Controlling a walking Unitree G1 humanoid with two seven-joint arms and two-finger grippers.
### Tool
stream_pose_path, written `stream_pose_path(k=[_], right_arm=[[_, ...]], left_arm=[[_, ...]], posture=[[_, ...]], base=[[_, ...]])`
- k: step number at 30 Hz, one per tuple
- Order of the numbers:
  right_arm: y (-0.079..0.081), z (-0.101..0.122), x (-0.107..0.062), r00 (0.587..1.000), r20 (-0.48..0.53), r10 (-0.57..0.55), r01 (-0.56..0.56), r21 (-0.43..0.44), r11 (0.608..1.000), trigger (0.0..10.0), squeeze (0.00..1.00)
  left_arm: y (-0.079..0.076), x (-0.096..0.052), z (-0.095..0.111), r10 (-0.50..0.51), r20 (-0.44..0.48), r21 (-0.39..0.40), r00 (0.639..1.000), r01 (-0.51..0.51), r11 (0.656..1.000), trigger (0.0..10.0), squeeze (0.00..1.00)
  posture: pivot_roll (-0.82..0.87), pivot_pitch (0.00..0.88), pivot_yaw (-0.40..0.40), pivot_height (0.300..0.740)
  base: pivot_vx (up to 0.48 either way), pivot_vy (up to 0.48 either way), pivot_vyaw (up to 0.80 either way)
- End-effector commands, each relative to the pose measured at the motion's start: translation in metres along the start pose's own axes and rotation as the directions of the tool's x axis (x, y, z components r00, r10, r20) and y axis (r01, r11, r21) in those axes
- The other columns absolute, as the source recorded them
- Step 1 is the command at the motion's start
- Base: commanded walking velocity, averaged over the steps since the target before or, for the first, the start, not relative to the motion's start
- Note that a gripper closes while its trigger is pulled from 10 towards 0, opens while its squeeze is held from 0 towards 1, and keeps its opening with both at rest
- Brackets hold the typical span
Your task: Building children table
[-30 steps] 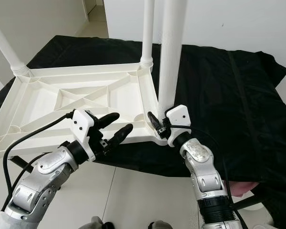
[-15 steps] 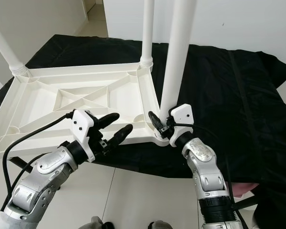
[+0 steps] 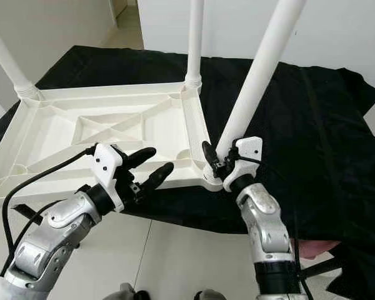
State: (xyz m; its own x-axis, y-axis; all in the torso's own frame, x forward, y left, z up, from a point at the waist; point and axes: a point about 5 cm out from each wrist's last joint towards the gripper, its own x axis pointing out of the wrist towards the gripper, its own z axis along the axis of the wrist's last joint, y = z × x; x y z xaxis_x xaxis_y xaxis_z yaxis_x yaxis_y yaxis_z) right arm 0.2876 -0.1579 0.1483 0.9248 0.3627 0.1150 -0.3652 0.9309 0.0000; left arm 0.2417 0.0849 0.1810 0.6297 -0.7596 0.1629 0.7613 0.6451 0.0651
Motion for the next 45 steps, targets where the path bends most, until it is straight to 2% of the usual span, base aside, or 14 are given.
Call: stream_pose_path(k=[1,13,22,30,33,35,37,38,40,45], right_arm=[[-0.001,-0.035,-0.013,0.984,-0.180,-0.016,0.011,-0.027,1.000,10.0,0.00],[0.009,-0.042,-0.015,0.973,-0.226,0.053,-0.086,-0.138,0.987,10.0,0.00],[0.012,-0.047,-0.018,0.968,-0.239,0.076,-0.116,-0.158,0.981,10.0,0.00],[0.013,-0.048,-0.022,0.971,-0.221,0.088,-0.119,-0.129,0.984,10.0,0.00],[0.010,-0.044,-0.021,0.984,-0.177,0.035,-0.056,-0.116,0.992,10.0,0.00],[0.006,-0.041,-0.021,0.989,-0.134,-0.057,0.046,-0.088,0.995,10.0,0.00],[0.006,-0.041,-0.021,0.989,-0.134,-0.057,0.046,-0.088,0.995,10.0,0.00],[0.010,-0.039,-0.023,0.994,-0.087,-0.073,0.068,-0.065,0.996,10.0,0.00],[0.012,-0.038,-0.024,0.996,-0.059,-0.068,0.065,-0.048,0.997,10.0,0.00],[0.015,-0.043,-0.026,0.995,-0.077,-0.058,0.054,-0.050,0.997,10.0,0.00]], left_arm=[[-0.004,-0.001,0.001,-0.056,0.000,-0.008,0.998,0.056,0.998,10.0,0.00],[-0.003,-0.001,0.002,-0.042,0.004,-0.003,0.999,0.042,0.999,10.0,0.00],[-0.003,-0.002,0.003,-0.037,0.006,-0.001,0.999,0.037,0.999,10.0,0.00],[-0.003,-0.002,0.004,-0.044,0.005,-0.002,0.999,0.044,0.999,10.0,0.00],[-0.004,-0.002,0.004,-0.052,0.003,-0.001,0.999,0.052,0.999,10.0,0.00],[-0.004,-0.001,0.004,-0.057,0.002,0.000,0.998,0.057,0.998,10.0,0.00],[-0.004,-0.001,0.004,-0.057,0.002,0.000,0.998,0.057,0.998,10.0,0.00],[-0.005,0.000,0.004,-0.059,0.003,0.000,0.998,0.059,0.998,10.0,0.00],[-0.005,0.000,0.004,-0.059,0.003,0.000,0.998,0.059,0.998,10.0,0.00],[-0.004,-0.001,0.004,-0.062,0.001,0.001,0.998,0.062,0.998,10.0,0.00]], posture=[[-0.07,0.111,0.063,0.740],[-0.07,0.115,0.063,0.740],[-0.07,0.115,0.062,0.740],[-0.06,0.116,0.064,0.740],[-0.07,0.116,0.066,0.740],[-0.07,0.116,0.066,0.740],[-0.07,0.116,0.066,0.740],[-0.07,0.116,0.066,0.740],[-0.07,0.114,0.068,0.740],[-0.07,0.114,0.068,0.740]], base=[[0.000,0.000,0.00],[0.000,0.000,0.00],[0.000,0.000,0.00],[0.000,0.000,0.00],[0.000,0.000,0.00],[0.000,0.000,0.00],[0.000,0.000,0.00],[0.000,0.000,0.00],[0.000,0.000,0.00],[0.000,0.000,0.00]])
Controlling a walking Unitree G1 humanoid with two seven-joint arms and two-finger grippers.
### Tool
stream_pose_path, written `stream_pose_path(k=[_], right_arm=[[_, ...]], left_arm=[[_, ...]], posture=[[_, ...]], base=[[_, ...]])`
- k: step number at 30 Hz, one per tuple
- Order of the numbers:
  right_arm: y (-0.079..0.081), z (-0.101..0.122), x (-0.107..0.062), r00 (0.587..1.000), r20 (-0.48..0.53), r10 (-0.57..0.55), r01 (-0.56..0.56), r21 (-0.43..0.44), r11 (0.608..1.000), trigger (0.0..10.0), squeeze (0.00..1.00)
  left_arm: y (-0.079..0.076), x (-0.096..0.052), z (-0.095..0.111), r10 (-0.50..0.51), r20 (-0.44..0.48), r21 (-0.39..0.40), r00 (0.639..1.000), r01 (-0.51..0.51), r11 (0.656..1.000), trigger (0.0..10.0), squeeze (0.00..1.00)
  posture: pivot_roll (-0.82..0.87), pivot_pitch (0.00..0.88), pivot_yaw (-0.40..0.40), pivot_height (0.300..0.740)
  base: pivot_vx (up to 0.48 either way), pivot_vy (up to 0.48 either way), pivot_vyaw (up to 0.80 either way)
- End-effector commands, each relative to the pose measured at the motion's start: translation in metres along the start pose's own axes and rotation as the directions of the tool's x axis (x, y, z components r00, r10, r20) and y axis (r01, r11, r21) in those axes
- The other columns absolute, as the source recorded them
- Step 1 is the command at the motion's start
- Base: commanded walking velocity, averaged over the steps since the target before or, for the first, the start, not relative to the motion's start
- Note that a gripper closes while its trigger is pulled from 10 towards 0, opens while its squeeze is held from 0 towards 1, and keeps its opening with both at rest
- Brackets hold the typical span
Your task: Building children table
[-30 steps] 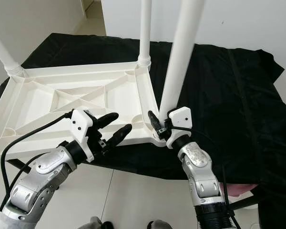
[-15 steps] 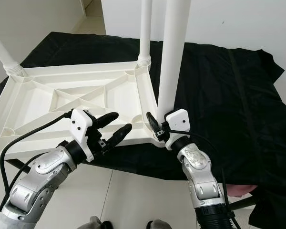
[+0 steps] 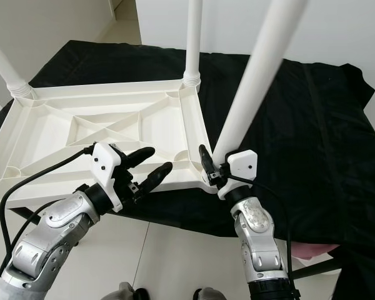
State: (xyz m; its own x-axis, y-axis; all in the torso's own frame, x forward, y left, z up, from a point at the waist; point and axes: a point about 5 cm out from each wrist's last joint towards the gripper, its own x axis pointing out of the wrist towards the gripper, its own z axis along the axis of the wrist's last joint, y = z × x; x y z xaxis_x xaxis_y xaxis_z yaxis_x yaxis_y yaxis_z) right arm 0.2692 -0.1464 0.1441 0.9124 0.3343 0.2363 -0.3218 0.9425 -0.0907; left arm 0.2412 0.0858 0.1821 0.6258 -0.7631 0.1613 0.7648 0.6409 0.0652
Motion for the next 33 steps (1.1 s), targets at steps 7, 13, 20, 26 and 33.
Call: stream_pose_path(k=[7,13,20,26,33], right_arm=[[-0.002,-0.048,-0.013,0.952,-0.306,-0.003,-0.003,-0.020,1.000,10.0,0.00],[-0.001,-0.050,-0.009,0.929,-0.367,0.048,-0.060,-0.020,0.998,10.0,0.00],[-0.006,-0.050,-0.006,0.915,-0.397,0.070,-0.076,0.000,0.997,10.0,0.00],[-0.015,-0.048,-0.003,0.911,-0.410,0.052,-0.046,0.024,0.999,10.0,0.00],[-0.014,-0.041,-0.005,0.954,-0.298,-0.028,0.058,0.092,0.994,10.0,0.00]], left_arm=[[-0.004,0.000,0.003,-0.058,0.000,0.009,0.998,0.058,0.998,10.0,0.00],[-0.004,0.000,0.002,-0.058,0.001,0.008,0.998,0.058,0.998,10.0,0.00],[-0.005,0.000,0.002,-0.061,0.001,0.008,0.998,0.061,0.998,10.0,0.00],[-0.006,0.000,0.001,-0.066,0.002,0.009,0.998,0.066,0.998,10.0,0.00],[-0.006,0.001,0.002,-0.067,0.004,0.013,0.998,0.066,0.998,10.0,0.00]], posture=[[-0.06,0.103,0.065,0.740],[-0.07,0.099,0.061,0.740],[-0.07,0.095,0.059,0.740],[-0.07,0.090,0.056,0.740],[-0.07,0.094,0.050,0.740]], base=[[0.000,0.000,0.00],[0.000,0.000,0.00],[0.000,0.000,0.00],[0.000,0.000,0.00],[0.000,0.000,0.00]])
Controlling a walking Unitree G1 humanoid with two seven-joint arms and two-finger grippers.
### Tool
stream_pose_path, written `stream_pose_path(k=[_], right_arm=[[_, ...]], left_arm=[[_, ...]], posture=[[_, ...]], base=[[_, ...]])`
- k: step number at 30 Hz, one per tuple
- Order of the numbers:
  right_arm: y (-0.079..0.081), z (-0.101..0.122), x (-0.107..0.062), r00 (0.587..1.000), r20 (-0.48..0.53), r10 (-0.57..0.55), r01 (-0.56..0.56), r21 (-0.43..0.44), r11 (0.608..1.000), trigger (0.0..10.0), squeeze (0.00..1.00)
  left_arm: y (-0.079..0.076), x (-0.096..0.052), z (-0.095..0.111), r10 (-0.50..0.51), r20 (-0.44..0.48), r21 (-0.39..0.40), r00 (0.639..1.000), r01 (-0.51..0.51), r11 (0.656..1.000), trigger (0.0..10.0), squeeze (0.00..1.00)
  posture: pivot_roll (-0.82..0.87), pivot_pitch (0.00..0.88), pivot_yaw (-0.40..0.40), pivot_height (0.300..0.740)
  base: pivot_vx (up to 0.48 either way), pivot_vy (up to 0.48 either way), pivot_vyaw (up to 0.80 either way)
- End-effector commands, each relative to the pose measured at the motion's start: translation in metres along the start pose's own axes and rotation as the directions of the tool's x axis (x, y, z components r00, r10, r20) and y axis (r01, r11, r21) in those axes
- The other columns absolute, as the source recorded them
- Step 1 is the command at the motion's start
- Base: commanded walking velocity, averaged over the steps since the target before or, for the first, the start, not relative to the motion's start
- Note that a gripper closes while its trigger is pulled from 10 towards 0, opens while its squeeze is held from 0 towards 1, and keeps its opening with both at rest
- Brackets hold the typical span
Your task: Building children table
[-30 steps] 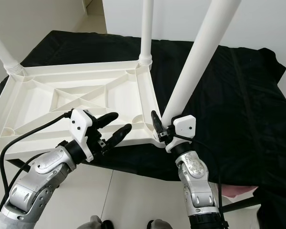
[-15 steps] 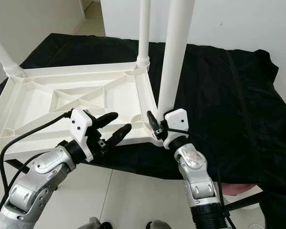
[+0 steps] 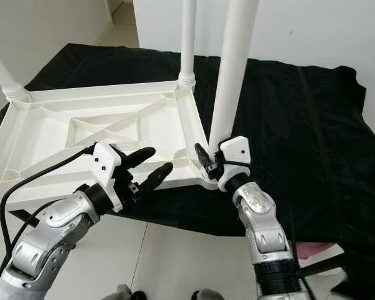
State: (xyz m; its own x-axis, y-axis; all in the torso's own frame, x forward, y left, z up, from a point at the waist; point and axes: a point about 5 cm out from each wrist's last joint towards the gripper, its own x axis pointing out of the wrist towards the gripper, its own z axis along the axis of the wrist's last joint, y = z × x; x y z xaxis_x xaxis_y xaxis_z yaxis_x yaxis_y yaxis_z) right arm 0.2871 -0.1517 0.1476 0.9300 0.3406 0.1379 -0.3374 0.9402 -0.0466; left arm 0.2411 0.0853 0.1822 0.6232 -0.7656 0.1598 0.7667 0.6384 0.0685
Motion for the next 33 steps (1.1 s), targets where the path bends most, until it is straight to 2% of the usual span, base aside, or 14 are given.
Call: stream_pose_path(k=[1,3,5,8,9,12,14,19,20,22,23,26,30,33], right_arm=[[-0.003,-0.041,-0.017,0.980,-0.189,-0.058,0.073,0.078,0.994,10.0,0.00],[-0.001,-0.038,-0.017,0.985,-0.160,-0.068,0.087,0.112,0.990,10.0,0.00],[0.004,-0.017,-0.013,0.997,-0.049,-0.064,0.070,0.127,0.989,10.0,0.00],[0.005,-0.008,-0.011,0.999,-0.008,-0.053,0.054,0.125,0.991,10.0,0.00],[0.005,0.016,-0.004,0.998,0.059,-0.014,0.008,0.101,0.995,10.0,0.00],[0.004,0.027,-0.001,0.996,0.085,0.009,-0.016,0.082,0.997,10.0,0.00],[0.004,0.047,0.003,0.990,0.132,0.051,-0.059,0.057,0.997,10.0,0.00],[0.003,0.061,0.006,0.983,0.158,0.092,-0.099,0.038,0.994,10.0,0.00],[0.004,0.066,0.007,0.978,0.147,0.147,-0.151,0.017,0.988,10.0,0.00],[0.004,0.068,0.008,0.976,0.139,0.166,-0.168,0.007,0.986,10.0,0.00],[0.004,0.069,0.009,0.973,0.125,0.195,-0.195,-0.014,0.981,10.0,0.00],[0.004,0.070,0.010,0.964,0.093,0.248,-0.243,-0.065,0.968,10.0,0.00],[0.003,0.070,0.011,0.960,0.076,0.270,-0.264,-0.076,0.962,10.0,0.00],[-0.003,0.067,0.014,0.950,0.009,0.311,-0.308,-0.121,0.944,10.0,0.00]], left_arm=[[-0.006,0.000,0.002,-0.063,0.005,0.010,0.998,0.063,0.998,10.0,0.00],[-0.006,0.001,0.002,-0.063,0.006,0.010,0.998,0.063,0.998,10.0,0.00],[-0.007,0.003,0.004,-0.066,0.008,0.007,0.998,0.066,0.998,10.0,0.00],[-0.007,0.004,0.005,-0.068,0.009,0.007,0.998,0.068,0.998,10.0,0.00],[-0.006,0.008,0.007,-0.082,0.009,0.001,0.997,0.082,0.997,10.0,0.00],[-0.006,0.010,0.009,-0.088,0.008,0.002,0.996,0.088,0.996,10.0,0.00],[-0.004,0.015,0.013,-0.092,0.014,-0.014,0.996,0.092,0.996,10.0,0.00],[-0.002,0.022,0.017,-0.093,0.013,-0.027,0.996,0.094,0.995,10.0,0.00],[-0.001,0.025,0.022,-0.111,0.033,-0.033,0.993,0.112,0.993,10.0,0.00],[-0.001,0.026,0.024,-0.123,0.048,-0.033,0.991,0.124,0.992,10.0,0.00],[-0.001,0.027,0.027,-0.136,0.062,-0.040,0.989,0.139,0.990,10.0,1.00],[0.001,0.030,0.033,-0.133,0.091,-0.027,0.987,0.136,0.990,10.0,1.00],[0.001,0.031,0.035,-0.138,0.096,-0.021,0.986,0.141,0.990,10.0,1.00],[0.002,0.035,0.044,-0.156,0.114,-0.012,0.981,0.159,0.987,10.0,1.00]], posture=[[-0.07,0.094,0.050,0.740],[-0.07,0.094,0.050,0.740],[-0.07,0.098,0.053,0.740],[-0.07,0.098,0.053,0.740],[-0.07,0.102,0.051,0.740],[-0.08,0.103,0.049,0.740],[-0.08,0.104,0.044,0.740],[-0.08,0.103,0.036,0.740],[-0.07,0.101,0.020,0.740],[-0.07,0.101,0.020,0.740],[-0.07,0.097,0.012,0.740],[-0.07,0.096,0.008,0.740],[-0.07,0.094,0.002,0.740],[-0.07,0.091,-0.002,0.740]], base=[[0.000,0.000,0.00],[0.000,0.000,0.00],[0.000,0.000,0.00],[0.000,0.000,0.00],[0.000,0.000,0.00],[0.000,0.000,0.00],[0.000,0.000,0.00],[0.000,0.000,0.00],[0.000,0.000,0.00],[0.000,0.000,0.00],[0.000,0.000,0.00],[0.000,0.000,0.00],[0.000,0.000,0.00],[0.000,0.000,0.00]])
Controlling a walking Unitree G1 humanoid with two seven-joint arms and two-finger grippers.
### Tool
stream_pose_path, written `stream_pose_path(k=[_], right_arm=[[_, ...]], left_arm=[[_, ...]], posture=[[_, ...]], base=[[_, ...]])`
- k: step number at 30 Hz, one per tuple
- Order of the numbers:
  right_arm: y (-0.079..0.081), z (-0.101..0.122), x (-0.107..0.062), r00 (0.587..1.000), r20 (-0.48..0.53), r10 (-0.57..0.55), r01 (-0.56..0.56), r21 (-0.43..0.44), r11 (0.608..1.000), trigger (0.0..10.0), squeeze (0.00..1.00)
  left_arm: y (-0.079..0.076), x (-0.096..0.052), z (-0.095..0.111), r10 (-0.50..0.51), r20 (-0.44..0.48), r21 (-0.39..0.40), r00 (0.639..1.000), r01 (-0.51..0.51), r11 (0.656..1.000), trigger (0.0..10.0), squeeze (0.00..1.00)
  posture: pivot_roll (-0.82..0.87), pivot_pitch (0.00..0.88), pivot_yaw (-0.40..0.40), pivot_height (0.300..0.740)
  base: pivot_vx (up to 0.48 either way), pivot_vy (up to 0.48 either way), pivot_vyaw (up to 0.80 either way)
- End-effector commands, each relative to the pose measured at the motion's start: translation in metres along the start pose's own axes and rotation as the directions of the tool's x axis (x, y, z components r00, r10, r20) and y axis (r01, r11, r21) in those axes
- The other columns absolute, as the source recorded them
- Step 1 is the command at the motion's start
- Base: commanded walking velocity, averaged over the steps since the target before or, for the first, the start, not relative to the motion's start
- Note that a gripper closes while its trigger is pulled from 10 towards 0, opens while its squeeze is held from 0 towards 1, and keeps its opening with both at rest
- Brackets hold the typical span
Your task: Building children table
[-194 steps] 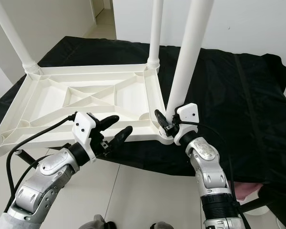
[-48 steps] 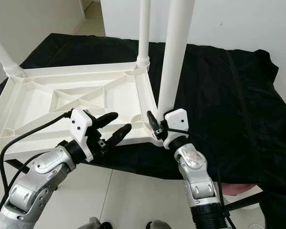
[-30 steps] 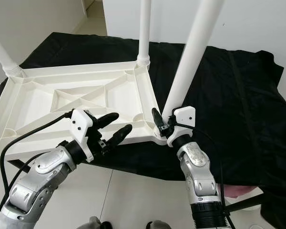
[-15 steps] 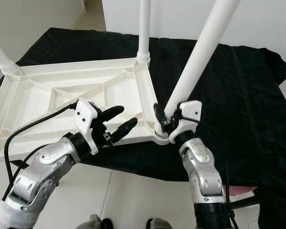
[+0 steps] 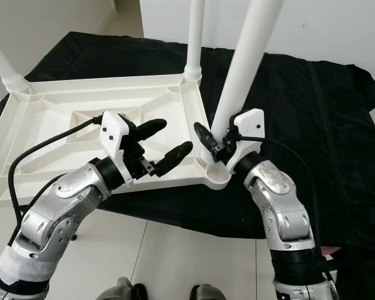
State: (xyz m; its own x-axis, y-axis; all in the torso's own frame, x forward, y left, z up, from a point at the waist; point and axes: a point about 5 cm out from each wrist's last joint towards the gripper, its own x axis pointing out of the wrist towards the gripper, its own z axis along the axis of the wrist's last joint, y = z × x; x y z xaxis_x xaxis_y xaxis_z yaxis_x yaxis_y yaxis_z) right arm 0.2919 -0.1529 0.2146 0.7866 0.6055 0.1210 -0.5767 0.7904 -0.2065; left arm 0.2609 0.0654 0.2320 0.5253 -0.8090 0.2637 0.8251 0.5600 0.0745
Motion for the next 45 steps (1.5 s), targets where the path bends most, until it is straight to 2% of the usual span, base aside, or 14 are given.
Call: stream_pose_path(k=[1,3,4,5,11,14,19,22,29,39,40,41,42,45], right_arm=[[0.000,-0.001,0.002,0.999,-0.019,0.034,-0.034,-0.015,0.999,10.0,0.00],[-0.001,-0.002,0.003,0.996,-0.048,0.081,-0.083,-0.041,0.996,10.0,0.00],[0.000,-0.003,0.004,0.992,-0.056,0.116,-0.118,-0.046,0.992,10.0,0.00],[0.001,-0.004,0.005,0.987,-0.067,0.149,-0.153,-0.060,0.986,10.0,0.00],[0.003,-0.004,0.007,0.976,-0.087,0.198,-0.205,-0.068,0.976,10.0,0.00],[0.006,-0.005,0.010,0.954,-0.111,0.278,-0.288,-0.083,0.954,10.0,0.00],[0.010,-0.005,0.013,0.930,-0.126,0.345,-0.358,-0.094,0.929,10.0,0.00],[0.013,-0.005,0.014,0.902,-0.150,0.406,-0.423,-0.104,0.900,10.0,0.00],[0.016,-0.006,0.017,0.868,-0.179,0.463,-0.487,-0.124,0.865,10.0,0.00],[0.016,-0.007,0.017,0.847,-0.198,0.493,-0.521,-0.128,0.844,10.0,0.00],[0.016,-0.007,0.017,0.846,-0.200,0.495,-0.523,-0.127,0.843,10.0,0.00],[0.016,-0.008,0.016,0.843,-0.202,0.498,-0.526,-0.126,0.841,10.0,0.00],[0.016,-0.008,0.016,0.842,-0.204,0.499,-0.528,-0.127,0.840,10.0,0.00],[0.016,-0.008,0.016,0.841,-0.206,0.500,-0.530,-0.125,0.839,10.0,0.00]], left_arm=[[-0.004,0.001,0.003,-0.070,0.007,-0.011,0.998,0.070,0.997,10.0,1.00],[-0.002,0.006,0.009,-0.064,0.007,0.004,0.998,0.064,0.998,10.0,1.00],[-0.001,0.008,0.012,-0.069,0.015,0.005,0.998,0.068,0.998,10.0,0.25],[-0.001,0.010,0.017,-0.075,0.028,0.004,0.997,0.075,0.997,10.0,0.00],[0.000,0.013,0.025,-0.096,0.054,-0.008,0.994,0.097,0.995,10.0,0.00],[-0.002,0.017,0.037,-0.149,0.089,-0.034,0.985,0.152,0.988,10.0,0.00],[-0.005,0.019,0.041,-0.182,0.098,-0.054,0.979,0.187,0.981,10.0,0.00],[-0.005,0.022,0.043,-0.192,0.103,-0.073,0.976,0.200,0.977,10.0,0.00],[-0.007,0.024,0.043,-0.212,0.084,-0.075,0.974,0.219,0.973,10.0,0.00],[-0.006,0.025,0.046,-0.221,0.084,-0.091,0.972,0.229,0.969,10.0,0.00],[-0.006,0.025,0.046,-0.225,0.092,-0.100,0.970,0.233,0.967,4.6,0.00],[-0.007,0.025,0.047,-0.231,0.098,-0.112,0.968,0.242,0.964,0.4,0.00],[-0.007,0.024,0.048,-0.238,0.107,-0.118,0.965,0.250,0.961,0.0,0.00],[-0.008,0.024,0.049,-0.248,0.118,-0.124,0.961,0.262,0.957,0.0,0.00]], posture=[[-0.07,0.091,-0.002,0.740],[-0.06,0.089,0.002,0.740],[-0.06,0.089,0.002,0.740],[-0.06,0.086,0.003,0.740],[-0.06,0.081,0.004,0.740],[-0.05,0.077,0.006,0.740],[-0.05,0.077,0.006,0.740],[-0.05,0.076,0.010,0.740],[-0.05,0.076,0.010,0.740],[-0.05,0.072,0.010,0.740],[-0.05,0.072,0.010,0.740],[-0.05,0.075,0.010,0.740],[-0.06,0.074,0.011,0.740],[-0.06,0.074,0.011,0.740]], base=[[0.000,0.000,0.00],[0.000,0.000,0.00],[0.000,0.000,0.00],[0.000,0.000,0.00],[0.000,0.000,0.00],[0.000,0.000,0.00],[0.000,0.000,0.00],[0.000,0.000,0.00],[0.000,0.000,0.00],[0.000,0.000,0.00],[0.000,0.000,0.00],[0.000,0.000,0.00],[0.000,0.000,0.00],[0.000,0.000,0.00]])
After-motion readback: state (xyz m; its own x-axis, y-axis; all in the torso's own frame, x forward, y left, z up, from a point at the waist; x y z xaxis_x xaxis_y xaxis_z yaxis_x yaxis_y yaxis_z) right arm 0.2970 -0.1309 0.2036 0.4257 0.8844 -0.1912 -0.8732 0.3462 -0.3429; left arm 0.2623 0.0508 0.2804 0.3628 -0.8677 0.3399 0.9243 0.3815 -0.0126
